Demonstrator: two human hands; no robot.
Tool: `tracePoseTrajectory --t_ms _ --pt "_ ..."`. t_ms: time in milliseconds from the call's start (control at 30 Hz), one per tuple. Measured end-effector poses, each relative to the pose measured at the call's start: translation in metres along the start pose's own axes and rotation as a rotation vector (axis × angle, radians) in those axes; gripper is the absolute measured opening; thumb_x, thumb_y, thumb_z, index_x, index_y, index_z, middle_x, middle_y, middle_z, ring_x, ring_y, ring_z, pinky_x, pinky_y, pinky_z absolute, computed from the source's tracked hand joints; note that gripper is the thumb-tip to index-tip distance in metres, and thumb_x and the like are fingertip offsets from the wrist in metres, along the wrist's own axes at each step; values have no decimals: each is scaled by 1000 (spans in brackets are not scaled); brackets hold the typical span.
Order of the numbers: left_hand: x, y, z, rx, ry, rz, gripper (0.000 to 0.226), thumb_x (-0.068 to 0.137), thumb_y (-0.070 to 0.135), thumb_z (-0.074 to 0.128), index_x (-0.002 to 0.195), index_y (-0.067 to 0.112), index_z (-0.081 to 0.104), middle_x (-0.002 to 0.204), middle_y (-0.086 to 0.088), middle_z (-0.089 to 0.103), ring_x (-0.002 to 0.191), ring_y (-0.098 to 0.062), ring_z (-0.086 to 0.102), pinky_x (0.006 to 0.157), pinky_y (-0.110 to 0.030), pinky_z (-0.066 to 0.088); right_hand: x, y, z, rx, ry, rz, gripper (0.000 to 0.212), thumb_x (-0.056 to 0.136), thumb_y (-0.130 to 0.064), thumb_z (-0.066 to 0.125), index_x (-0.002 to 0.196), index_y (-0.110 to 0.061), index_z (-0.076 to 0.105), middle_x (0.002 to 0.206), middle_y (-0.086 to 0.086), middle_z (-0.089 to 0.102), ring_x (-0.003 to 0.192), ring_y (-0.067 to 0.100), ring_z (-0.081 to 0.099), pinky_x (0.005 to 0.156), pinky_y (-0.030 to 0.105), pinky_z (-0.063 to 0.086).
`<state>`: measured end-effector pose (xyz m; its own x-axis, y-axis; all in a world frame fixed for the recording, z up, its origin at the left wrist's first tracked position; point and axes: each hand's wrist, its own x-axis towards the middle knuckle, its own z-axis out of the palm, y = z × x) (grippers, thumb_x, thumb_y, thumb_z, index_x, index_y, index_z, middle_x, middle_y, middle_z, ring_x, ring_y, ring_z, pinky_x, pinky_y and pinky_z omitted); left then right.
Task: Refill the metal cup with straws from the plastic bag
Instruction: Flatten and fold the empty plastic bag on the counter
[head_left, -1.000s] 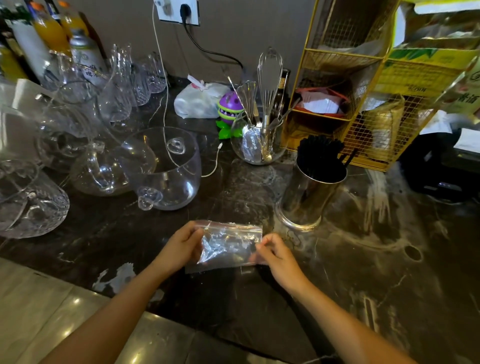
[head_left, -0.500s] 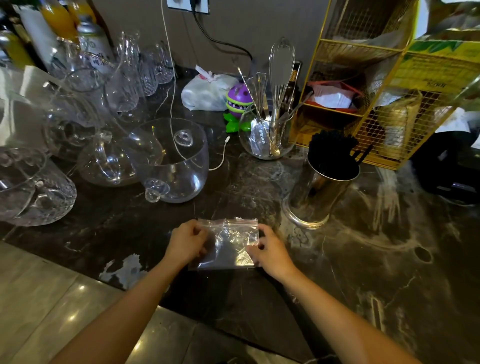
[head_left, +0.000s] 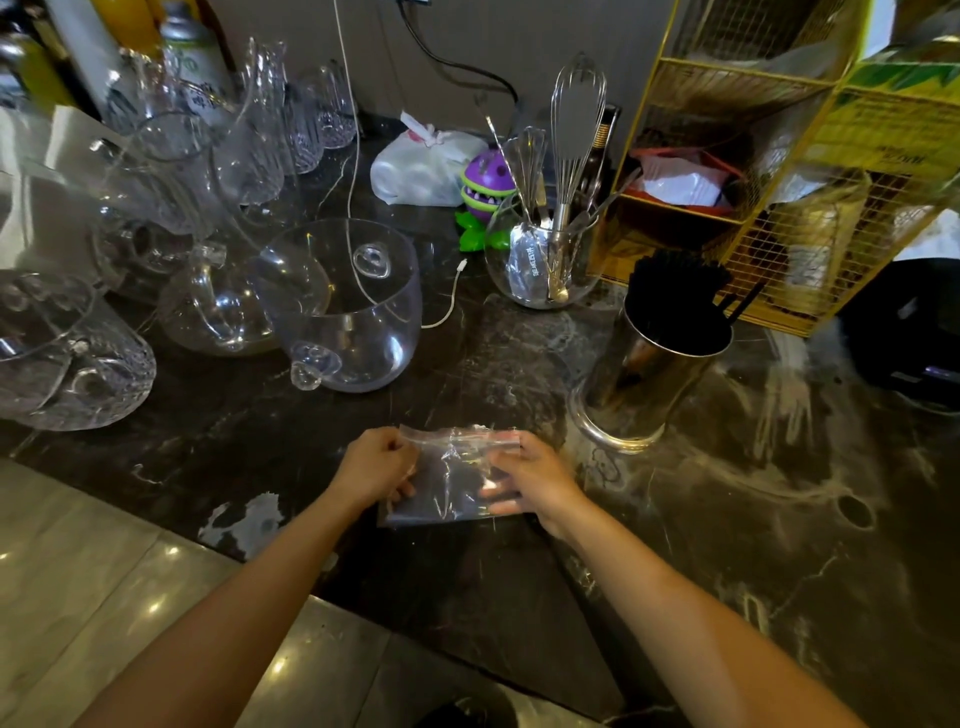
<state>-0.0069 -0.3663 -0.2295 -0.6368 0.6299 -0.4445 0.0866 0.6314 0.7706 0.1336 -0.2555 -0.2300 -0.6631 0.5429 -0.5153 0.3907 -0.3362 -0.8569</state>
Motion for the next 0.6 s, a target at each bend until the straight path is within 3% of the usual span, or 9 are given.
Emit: tracePoseTrajectory --t_ms 200,400,467,533,600 --pt "2 -2 0 -35 40 -21 13 87 9 45 89 8 58 69 -7 60 55 -17 59 49 -25 44 5 -8 2 -59 -16 25 12 94 -15 43 103 -20 50 83 0 59 58 15 61 49 26 56" --pt "2 -7 -2 -56 95 -24 13 89 11 45 81 8 56 67 -11 62 54 -18 60 48 -25 47 5 1 5 -315 75 -135 14 93 -15 42 103 -22 49 84 -1 54 57 10 56 39 16 45" --pt "0 -7 -1 -62 116 -30 12 88 12 46 81 9 57 65 -10 62 53 -17 60 47 -24 46 9 7 8 -467 136 -273 14 91 -15 46 104 -16 52 92 3 55 68 11 55 54 20 48" --pt "-2 -8 -1 -88 110 -37 12 87 12 47 86 9 58 68 -8 62 57 -16 60 50 -23 45 12 9 9 -613 175 -405 15 89 -15 50 103 -11 56 100 5 54 84 11 50 73 19 40" --pt "-3 -9 -3 -128 91 -31 13 87 12 46 89 8 59 73 -8 62 63 -17 61 56 -25 46 11 8 10 -606 134 -456 18 90 -14 49 103 -5 57 97 4 56 83 9 51 69 14 38"
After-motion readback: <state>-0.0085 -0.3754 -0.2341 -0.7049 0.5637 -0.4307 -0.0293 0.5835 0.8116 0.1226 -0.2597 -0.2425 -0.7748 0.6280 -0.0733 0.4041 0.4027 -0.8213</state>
